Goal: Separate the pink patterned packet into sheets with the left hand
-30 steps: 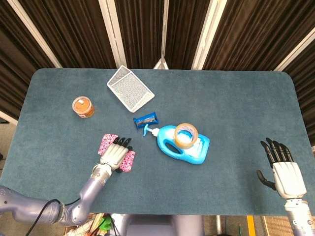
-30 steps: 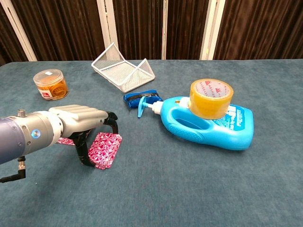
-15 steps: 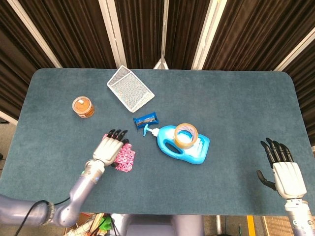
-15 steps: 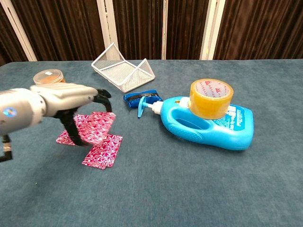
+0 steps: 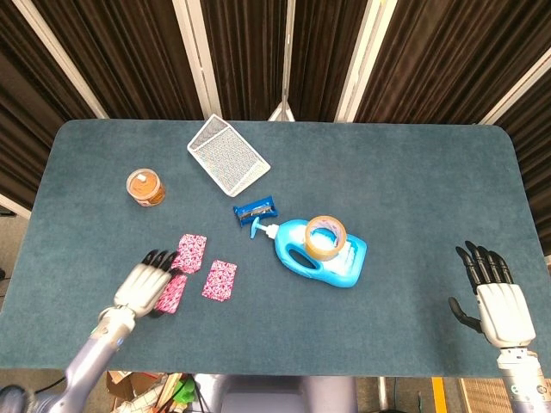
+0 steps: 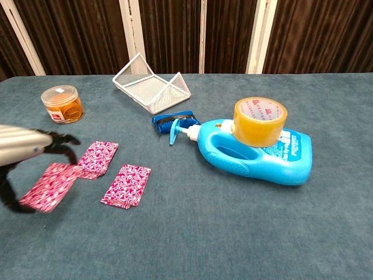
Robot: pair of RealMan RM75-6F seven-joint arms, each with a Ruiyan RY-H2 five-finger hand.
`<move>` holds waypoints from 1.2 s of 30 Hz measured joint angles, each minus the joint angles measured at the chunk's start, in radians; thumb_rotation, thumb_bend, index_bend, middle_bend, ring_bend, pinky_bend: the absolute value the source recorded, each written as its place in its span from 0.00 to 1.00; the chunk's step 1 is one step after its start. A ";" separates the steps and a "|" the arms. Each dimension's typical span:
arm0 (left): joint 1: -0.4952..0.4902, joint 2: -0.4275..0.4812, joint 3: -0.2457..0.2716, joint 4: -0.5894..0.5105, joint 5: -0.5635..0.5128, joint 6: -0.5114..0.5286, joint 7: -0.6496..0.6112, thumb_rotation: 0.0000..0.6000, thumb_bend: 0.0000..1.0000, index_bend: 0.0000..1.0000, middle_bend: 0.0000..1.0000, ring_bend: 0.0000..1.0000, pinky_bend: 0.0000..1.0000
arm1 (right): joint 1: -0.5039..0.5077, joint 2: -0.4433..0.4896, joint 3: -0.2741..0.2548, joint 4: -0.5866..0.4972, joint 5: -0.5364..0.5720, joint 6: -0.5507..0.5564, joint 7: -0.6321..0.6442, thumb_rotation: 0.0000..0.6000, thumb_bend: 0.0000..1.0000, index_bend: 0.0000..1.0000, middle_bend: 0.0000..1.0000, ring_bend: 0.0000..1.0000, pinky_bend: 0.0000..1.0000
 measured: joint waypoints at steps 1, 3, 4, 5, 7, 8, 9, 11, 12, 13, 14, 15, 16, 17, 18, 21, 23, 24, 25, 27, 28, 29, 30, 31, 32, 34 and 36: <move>0.016 0.005 0.014 0.007 0.016 0.001 -0.010 1.00 0.42 0.46 0.00 0.00 0.00 | 0.000 0.000 0.000 -0.001 0.000 0.000 -0.001 1.00 0.36 0.00 0.00 0.00 0.09; 0.031 0.007 0.025 0.024 0.027 -0.001 -0.020 1.00 0.39 0.43 0.00 0.00 0.00 | 0.000 -0.001 0.000 -0.002 0.001 0.000 -0.002 1.00 0.36 0.00 0.00 0.00 0.09; 0.037 0.006 0.028 0.037 0.029 -0.005 -0.024 1.00 0.38 0.41 0.00 0.00 0.00 | 0.000 -0.001 0.000 -0.002 0.001 0.000 -0.003 1.00 0.36 0.00 0.00 0.00 0.09; 0.041 0.003 0.030 0.047 0.030 -0.008 -0.026 1.00 0.37 0.41 0.00 0.00 0.00 | -0.001 -0.001 0.000 -0.003 0.002 0.000 -0.003 1.00 0.36 0.00 0.00 0.00 0.09; 0.048 -0.007 0.030 0.070 0.030 -0.018 -0.029 1.00 0.36 0.39 0.00 0.00 0.00 | -0.001 -0.001 0.000 -0.003 0.003 -0.001 -0.003 1.00 0.36 0.00 0.00 0.00 0.09; 0.050 -0.014 0.029 0.079 0.029 -0.022 -0.031 1.00 0.36 0.39 0.00 0.00 0.00 | -0.001 -0.001 0.000 -0.003 0.003 -0.001 -0.003 1.00 0.36 0.00 0.00 0.00 0.09; 0.052 -0.021 0.025 0.089 0.027 -0.026 -0.033 1.00 0.36 0.38 0.00 0.00 0.00 | -0.001 -0.001 0.001 -0.003 0.005 -0.001 -0.003 1.00 0.36 0.00 0.00 0.00 0.09; 0.056 -0.041 0.014 0.114 0.020 -0.036 -0.036 1.00 0.34 0.35 0.00 0.00 0.00 | -0.001 0.000 0.001 -0.003 0.006 -0.003 -0.002 1.00 0.36 0.00 0.00 0.00 0.09; 0.057 -0.049 0.008 0.123 0.017 -0.040 -0.037 1.00 0.31 0.33 0.00 0.00 0.00 | 0.000 0.000 0.001 -0.003 0.007 -0.003 -0.001 1.00 0.36 0.00 0.00 0.00 0.09; 0.059 -0.058 -0.001 0.131 0.012 -0.046 -0.038 1.00 0.29 0.30 0.00 0.00 0.00 | 0.000 0.000 0.001 -0.002 0.006 -0.004 0.000 1.00 0.36 0.00 0.00 0.00 0.09; 0.061 -0.062 -0.006 0.134 0.007 -0.051 -0.037 1.00 0.27 0.28 0.00 0.00 0.00 | 0.000 0.000 0.001 -0.002 0.006 -0.004 0.000 1.00 0.36 0.00 0.00 0.00 0.09; 0.061 -0.064 -0.009 0.135 0.004 -0.054 -0.036 1.00 0.24 0.24 0.00 0.00 0.00 | 0.000 0.001 0.001 -0.003 0.006 -0.004 0.001 1.00 0.36 0.00 0.00 0.00 0.09; 0.062 -0.064 -0.011 0.134 0.002 -0.057 -0.032 1.00 0.23 0.20 0.00 0.00 0.00 | 0.000 0.001 0.001 -0.003 0.005 -0.005 0.001 1.00 0.36 0.00 0.00 0.00 0.09; 0.062 -0.063 -0.012 0.132 0.000 -0.059 -0.028 1.00 0.21 0.14 0.00 0.00 0.00 | 0.001 0.002 0.001 -0.003 0.005 -0.005 0.001 1.00 0.36 0.00 0.00 0.00 0.09; 0.063 -0.061 -0.013 0.129 -0.002 -0.061 -0.025 1.00 0.20 0.09 0.00 0.00 0.00 | 0.001 0.002 0.000 -0.002 0.004 -0.005 0.002 1.00 0.36 0.00 0.00 0.00 0.09; 0.062 -0.046 -0.014 0.110 -0.016 -0.067 -0.011 1.00 0.19 0.05 0.00 0.00 0.00 | 0.001 0.002 0.000 0.000 0.002 -0.004 0.002 1.00 0.36 0.00 0.00 0.00 0.09; 0.063 -0.031 -0.015 0.090 -0.020 -0.066 -0.005 1.00 0.18 0.03 0.00 0.00 0.00 | 0.001 0.001 -0.001 0.000 0.001 -0.004 0.002 1.00 0.36 0.00 0.00 0.00 0.09; 0.064 -0.023 -0.016 0.081 -0.020 -0.064 -0.004 1.00 0.18 0.02 0.00 0.00 0.00 | 0.001 0.001 -0.001 0.000 0.001 -0.004 0.001 1.00 0.36 0.00 0.00 0.00 0.09; 0.066 -0.014 -0.017 0.069 -0.018 -0.060 -0.004 1.00 0.18 0.01 0.00 0.00 0.00 | 0.001 0.001 -0.001 0.000 0.000 -0.004 0.000 1.00 0.36 0.00 0.00 0.00 0.09; 0.073 0.002 -0.019 0.050 -0.010 -0.050 -0.011 1.00 0.18 0.00 0.00 0.00 0.00 | 0.000 0.001 -0.001 0.000 0.001 -0.003 -0.001 1.00 0.36 0.00 0.00 0.00 0.09; 0.081 0.016 -0.019 0.034 -0.002 -0.039 -0.023 1.00 0.18 0.00 0.00 0.00 0.00 | -0.001 0.001 -0.001 0.000 0.001 -0.001 -0.002 1.00 0.36 0.00 0.00 0.00 0.09; 0.088 0.027 -0.018 0.022 0.009 -0.030 -0.034 1.00 0.18 0.00 0.00 0.00 0.00 | -0.001 0.001 -0.001 0.001 0.001 0.000 -0.002 1.00 0.36 0.00 0.00 0.00 0.09; 0.095 0.038 -0.017 0.012 0.023 -0.020 -0.046 1.00 0.18 0.00 0.00 0.00 0.00 | -0.001 0.001 -0.001 0.002 0.000 0.000 -0.003 1.00 0.36 0.00 0.00 0.00 0.09; 0.107 0.051 -0.014 0.002 0.047 -0.005 -0.062 1.00 0.18 0.00 0.00 0.00 0.00 | -0.001 0.001 -0.001 0.002 0.000 0.001 -0.003 1.00 0.36 0.00 0.00 0.00 0.09; 0.117 0.061 -0.011 -0.002 0.069 0.010 -0.075 1.00 0.18 0.00 0.00 0.00 0.00 | -0.001 0.001 -0.001 0.003 0.000 0.001 -0.003 1.00 0.36 0.00 0.00 0.00 0.09; 0.146 0.080 -0.003 -0.007 0.131 0.054 -0.108 1.00 0.18 0.00 0.00 0.00 0.00 | -0.001 0.000 0.000 0.003 -0.001 0.001 -0.005 1.00 0.36 0.00 0.00 0.00 0.09; 0.178 0.094 0.006 -0.001 0.195 0.106 -0.137 1.00 0.18 0.00 0.00 0.00 0.00 | 0.000 -0.001 0.000 0.007 -0.001 0.001 -0.011 1.00 0.36 0.00 0.00 0.00 0.09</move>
